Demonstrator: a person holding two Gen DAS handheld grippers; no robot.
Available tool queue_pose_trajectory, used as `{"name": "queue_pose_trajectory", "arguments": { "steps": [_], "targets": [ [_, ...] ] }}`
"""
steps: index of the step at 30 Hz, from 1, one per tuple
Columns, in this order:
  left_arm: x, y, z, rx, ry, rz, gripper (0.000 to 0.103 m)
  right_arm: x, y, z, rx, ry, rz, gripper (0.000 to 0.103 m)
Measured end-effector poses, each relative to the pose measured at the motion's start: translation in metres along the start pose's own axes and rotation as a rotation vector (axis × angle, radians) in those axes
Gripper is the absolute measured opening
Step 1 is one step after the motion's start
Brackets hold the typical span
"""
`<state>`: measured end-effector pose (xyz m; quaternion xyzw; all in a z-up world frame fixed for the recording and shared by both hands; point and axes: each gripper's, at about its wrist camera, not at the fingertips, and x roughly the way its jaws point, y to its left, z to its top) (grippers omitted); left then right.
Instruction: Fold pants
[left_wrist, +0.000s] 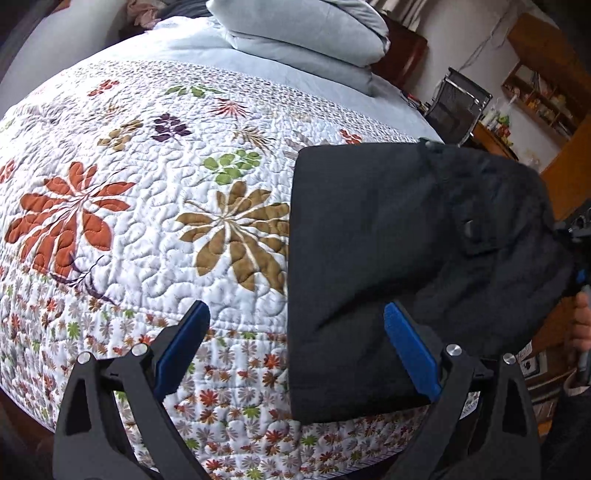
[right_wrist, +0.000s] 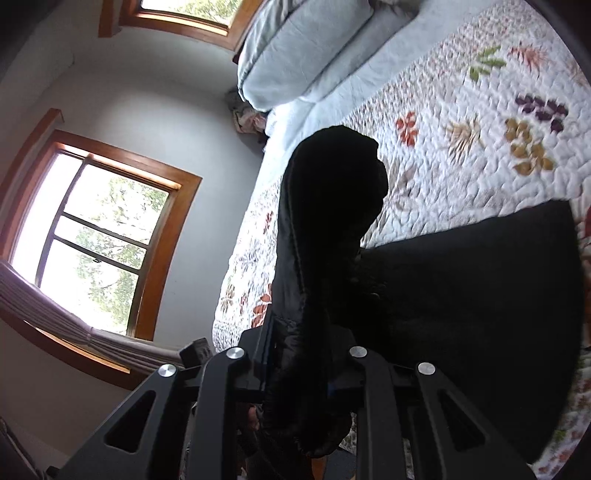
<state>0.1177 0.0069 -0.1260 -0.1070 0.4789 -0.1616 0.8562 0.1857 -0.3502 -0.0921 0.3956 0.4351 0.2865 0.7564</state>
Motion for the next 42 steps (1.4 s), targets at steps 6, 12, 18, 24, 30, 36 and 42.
{"name": "queue_pose_trajectory", "arguments": {
  "steps": [6,12,18,24,30,36,42],
  "targets": [
    [0.006,-0.02,0.004,0.046,0.01,-0.01,0.095,-0.041,-0.014,-0.002,0.013,-0.046,-0.046,0.021],
    [0.012,-0.041,0.006,0.096,0.021,-0.01,0.095,-0.068,-0.046,-0.009,0.055,-0.064,-0.076,0.021],
    [0.016,-0.049,0.005,0.128,0.029,0.011,0.095,-0.065,-0.067,-0.012,0.09,-0.062,-0.057,0.021],
    [0.017,-0.046,0.005,0.116,0.036,0.03,0.095,-0.045,-0.093,-0.019,0.144,-0.049,-0.048,0.021],
    [0.02,-0.042,0.007,0.111,0.042,0.044,0.095,-0.04,-0.112,-0.026,0.176,-0.047,-0.061,0.021],
    [0.026,-0.039,0.006,0.11,0.061,0.057,0.096,-0.038,-0.132,-0.032,0.222,-0.034,-0.07,0.025],
    [0.031,-0.037,0.005,0.107,0.075,0.053,0.097,-0.038,-0.149,-0.039,0.259,-0.034,-0.079,0.037]
  ]
}}
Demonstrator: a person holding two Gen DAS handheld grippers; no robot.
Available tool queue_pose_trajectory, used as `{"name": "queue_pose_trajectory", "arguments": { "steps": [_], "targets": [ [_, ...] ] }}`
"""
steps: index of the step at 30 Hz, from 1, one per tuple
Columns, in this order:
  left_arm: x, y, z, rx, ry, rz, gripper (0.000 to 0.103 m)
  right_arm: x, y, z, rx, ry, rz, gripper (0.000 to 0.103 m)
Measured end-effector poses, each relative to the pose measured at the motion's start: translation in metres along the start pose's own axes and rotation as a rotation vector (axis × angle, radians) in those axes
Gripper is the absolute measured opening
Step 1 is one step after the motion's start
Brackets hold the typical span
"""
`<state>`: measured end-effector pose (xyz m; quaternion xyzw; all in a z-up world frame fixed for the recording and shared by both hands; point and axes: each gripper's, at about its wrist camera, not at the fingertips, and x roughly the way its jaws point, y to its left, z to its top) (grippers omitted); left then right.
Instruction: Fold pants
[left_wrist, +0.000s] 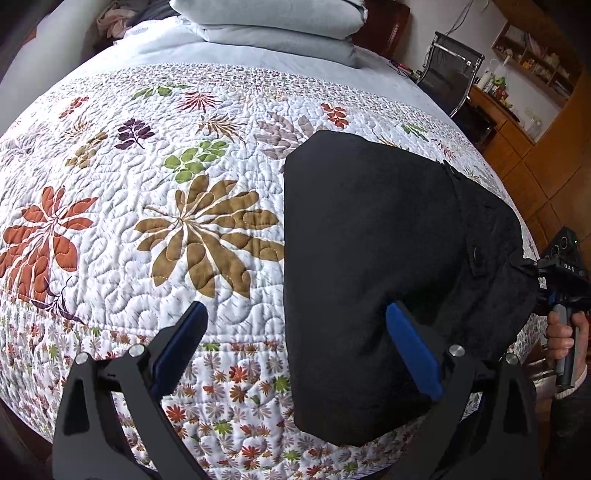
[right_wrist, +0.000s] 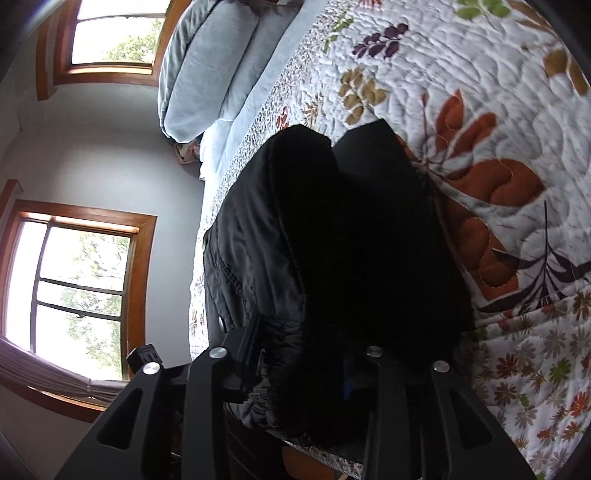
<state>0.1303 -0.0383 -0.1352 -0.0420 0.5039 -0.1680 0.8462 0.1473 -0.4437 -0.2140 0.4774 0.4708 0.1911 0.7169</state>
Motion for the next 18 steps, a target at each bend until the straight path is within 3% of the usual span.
{"name": "queue_pose_trajectory", "arguments": {
  "steps": [4,8,9,13,15,18],
  "targets": [
    [-0.001,0.002,-0.001,0.002,0.004,0.002,0.098,-0.01,-0.005,-0.006,-0.001,-0.009,-0.011,0.044],
    [-0.006,0.005,-0.003,0.007,0.001,0.013,0.098,-0.033,0.0,-0.015,-0.021,-0.037,-0.031,0.067],
    [-0.007,0.006,-0.003,0.002,0.0,0.014,0.098,-0.039,0.003,-0.019,-0.031,-0.039,-0.037,0.068],
    [-0.009,0.008,-0.006,-0.016,0.003,0.005,0.098,-0.043,0.008,-0.032,-0.055,-0.012,-0.058,0.066],
    [-0.008,0.009,-0.008,-0.024,0.01,-0.005,0.098,-0.041,0.009,-0.038,-0.068,-0.006,-0.071,0.049],
    [-0.008,0.011,-0.011,-0.039,0.017,-0.014,0.098,-0.039,0.01,-0.042,-0.086,-0.024,-0.092,0.042]
  ]
}}
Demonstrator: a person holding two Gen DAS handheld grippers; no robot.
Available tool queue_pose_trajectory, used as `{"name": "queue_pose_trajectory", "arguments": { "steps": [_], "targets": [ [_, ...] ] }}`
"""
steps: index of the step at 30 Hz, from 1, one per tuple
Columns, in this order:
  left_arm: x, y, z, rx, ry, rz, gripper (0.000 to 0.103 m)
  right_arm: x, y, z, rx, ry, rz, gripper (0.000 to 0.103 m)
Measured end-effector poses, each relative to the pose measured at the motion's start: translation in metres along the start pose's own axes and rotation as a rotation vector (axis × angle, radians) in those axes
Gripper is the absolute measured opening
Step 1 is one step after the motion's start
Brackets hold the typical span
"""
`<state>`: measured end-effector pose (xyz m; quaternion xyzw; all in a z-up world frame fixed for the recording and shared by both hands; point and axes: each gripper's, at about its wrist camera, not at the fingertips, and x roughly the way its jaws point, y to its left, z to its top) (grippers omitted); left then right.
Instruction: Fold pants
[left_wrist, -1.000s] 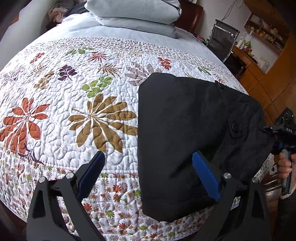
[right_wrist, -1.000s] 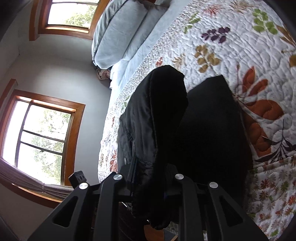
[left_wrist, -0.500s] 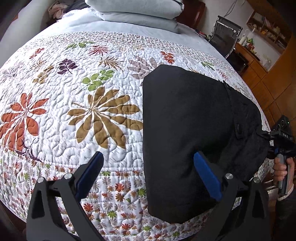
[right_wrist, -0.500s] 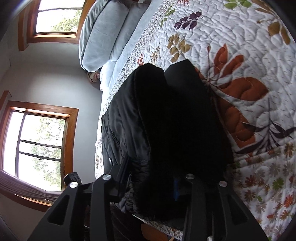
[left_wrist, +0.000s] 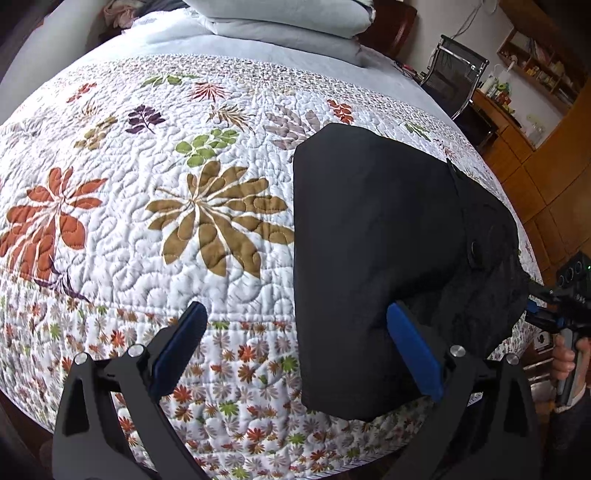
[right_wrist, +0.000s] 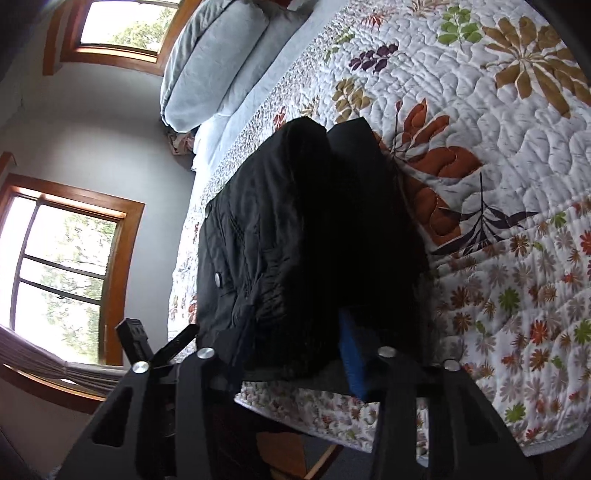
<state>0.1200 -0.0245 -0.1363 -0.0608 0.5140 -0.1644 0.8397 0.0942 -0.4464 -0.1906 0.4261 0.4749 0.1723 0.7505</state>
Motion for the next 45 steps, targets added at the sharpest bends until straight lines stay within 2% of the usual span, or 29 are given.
{"name": "queue_pose_trajectory", "arguments": {
  "steps": [3,9,15,22,25,27,28,30,32,36,43,45],
  "targets": [
    [-0.005,-0.001,-0.001,0.0,0.001,0.015,0.098,-0.001,0.0,-0.007,-0.01,-0.015,0.0,0.037],
    [-0.042,-0.023,0.0,0.098,-0.11,0.059,0.098,-0.01,-0.007,-0.022,-0.015,-0.02,-0.001,0.035],
    [-0.067,-0.038,0.005,0.135,-0.166,0.047,0.098,-0.016,-0.009,-0.034,-0.01,-0.031,-0.004,0.035],
    [-0.078,-0.044,0.007,0.152,-0.198,0.042,0.098,-0.012,-0.038,-0.045,0.076,-0.017,0.041,0.038],
    [-0.081,-0.046,0.008,0.163,-0.208,0.047,0.098,-0.023,-0.03,-0.045,0.042,-0.033,0.008,0.049],
    [-0.083,-0.047,0.01,0.178,-0.221,0.06,0.098,-0.033,-0.026,-0.04,0.026,-0.052,0.001,0.067],
    [-0.084,-0.048,0.01,0.188,-0.225,0.068,0.098,-0.041,-0.024,-0.038,0.019,-0.068,-0.003,0.071],
    [-0.083,-0.049,0.012,0.211,-0.223,0.076,0.098,-0.052,-0.022,-0.034,-0.007,-0.084,-0.024,0.091],
    [-0.079,-0.047,0.014,0.218,-0.211,0.078,0.1,-0.062,-0.017,-0.028,-0.044,-0.096,-0.055,0.095],
    [-0.057,-0.025,0.02,0.154,-0.109,0.022,0.1,-0.067,-0.023,-0.018,-0.049,-0.082,-0.098,0.096],
    [-0.017,0.033,0.015,-0.036,0.061,0.003,0.1,-0.053,-0.04,-0.014,0.019,-0.039,-0.074,0.096],
    [-0.007,0.044,0.011,-0.078,0.103,-0.037,0.1,-0.05,-0.044,-0.016,0.034,-0.033,-0.05,0.096]
  ]
}}
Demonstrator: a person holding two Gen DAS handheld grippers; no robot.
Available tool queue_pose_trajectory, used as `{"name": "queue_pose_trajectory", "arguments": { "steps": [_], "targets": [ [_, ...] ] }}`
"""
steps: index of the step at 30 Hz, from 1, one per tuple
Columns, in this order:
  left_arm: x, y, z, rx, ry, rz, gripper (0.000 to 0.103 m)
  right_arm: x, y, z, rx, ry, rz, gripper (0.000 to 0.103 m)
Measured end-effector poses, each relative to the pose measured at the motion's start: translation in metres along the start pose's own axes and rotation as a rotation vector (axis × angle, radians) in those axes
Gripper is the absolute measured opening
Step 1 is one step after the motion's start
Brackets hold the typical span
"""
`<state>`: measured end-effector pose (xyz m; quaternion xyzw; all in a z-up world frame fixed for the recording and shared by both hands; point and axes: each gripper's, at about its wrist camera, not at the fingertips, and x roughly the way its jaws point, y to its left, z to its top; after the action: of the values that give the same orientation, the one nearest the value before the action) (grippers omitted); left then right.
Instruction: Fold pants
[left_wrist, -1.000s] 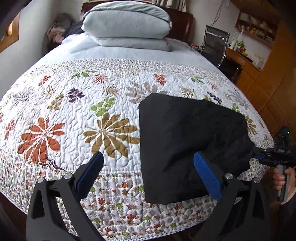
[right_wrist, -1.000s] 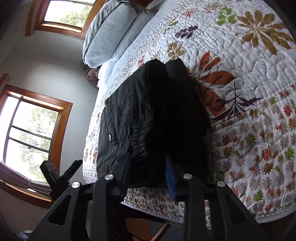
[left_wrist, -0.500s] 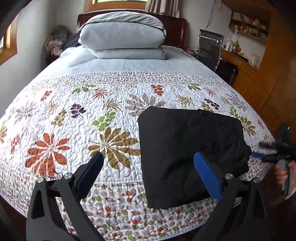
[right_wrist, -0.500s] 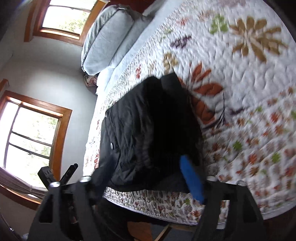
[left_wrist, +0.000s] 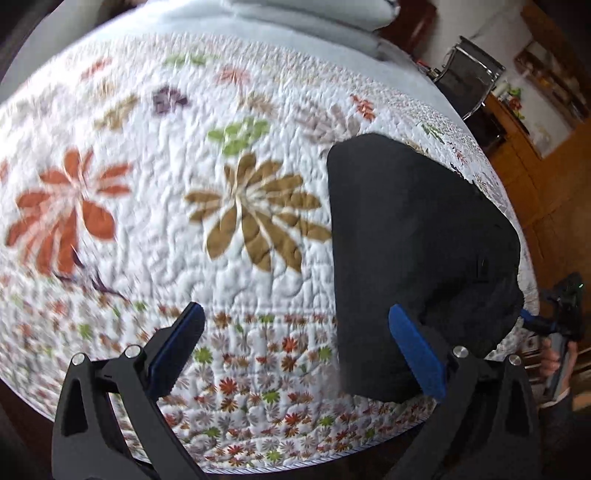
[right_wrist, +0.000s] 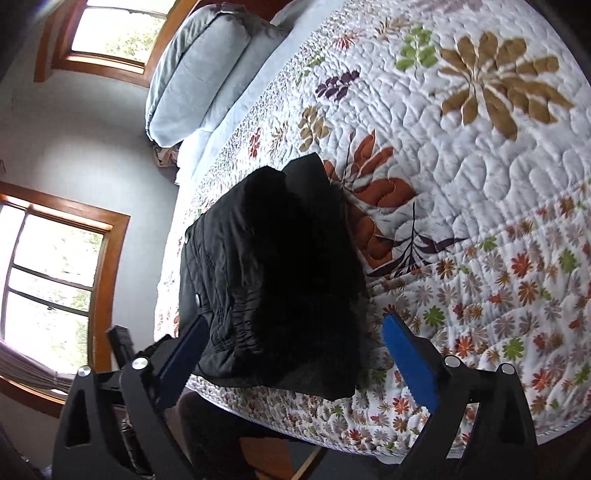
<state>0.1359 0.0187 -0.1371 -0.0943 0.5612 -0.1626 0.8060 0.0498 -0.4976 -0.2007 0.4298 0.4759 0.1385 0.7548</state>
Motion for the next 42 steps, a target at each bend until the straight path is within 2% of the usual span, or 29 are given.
{"name": "queue_pose_trajectory", "arguments": {
  "steps": [5,8,13,16,18,28,30,36,42],
  "targets": [
    [0.022,0.009,-0.005,-0.059,0.105,-0.148,0.1,0.009,-0.006,-0.002,0.028,0.025,0.019,0.096],
    [0.032,0.011,-0.007,-0.096,0.144,-0.184,0.1,0.01,-0.01,-0.004,0.044,0.024,0.039,0.096],
    [0.039,0.023,-0.012,-0.176,0.258,-0.283,0.1,0.008,-0.012,-0.007,0.046,0.028,0.049,0.096],
    [0.047,0.027,-0.019,-0.234,0.323,-0.425,0.1,0.009,-0.01,-0.008,0.039,0.033,0.057,0.096],
    [0.052,0.026,-0.022,-0.264,0.336,-0.488,0.1,0.012,-0.009,-0.007,0.043,0.035,0.059,0.096],
    [0.087,0.016,-0.023,-0.331,0.386,-0.664,0.1,0.021,-0.009,0.0,0.052,0.041,0.091,0.096],
    [0.091,0.008,-0.022,-0.328,0.397,-0.715,0.1,0.022,-0.01,0.003,0.052,0.034,0.103,0.1],
    [0.099,-0.023,-0.019,-0.252,0.432,-0.641,0.1,0.028,-0.022,0.01,0.074,0.038,0.136,0.1],
    [0.104,-0.058,-0.014,-0.154,0.449,-0.502,0.1,0.04,-0.031,0.007,0.036,0.062,0.107,0.099]
  ]
}}
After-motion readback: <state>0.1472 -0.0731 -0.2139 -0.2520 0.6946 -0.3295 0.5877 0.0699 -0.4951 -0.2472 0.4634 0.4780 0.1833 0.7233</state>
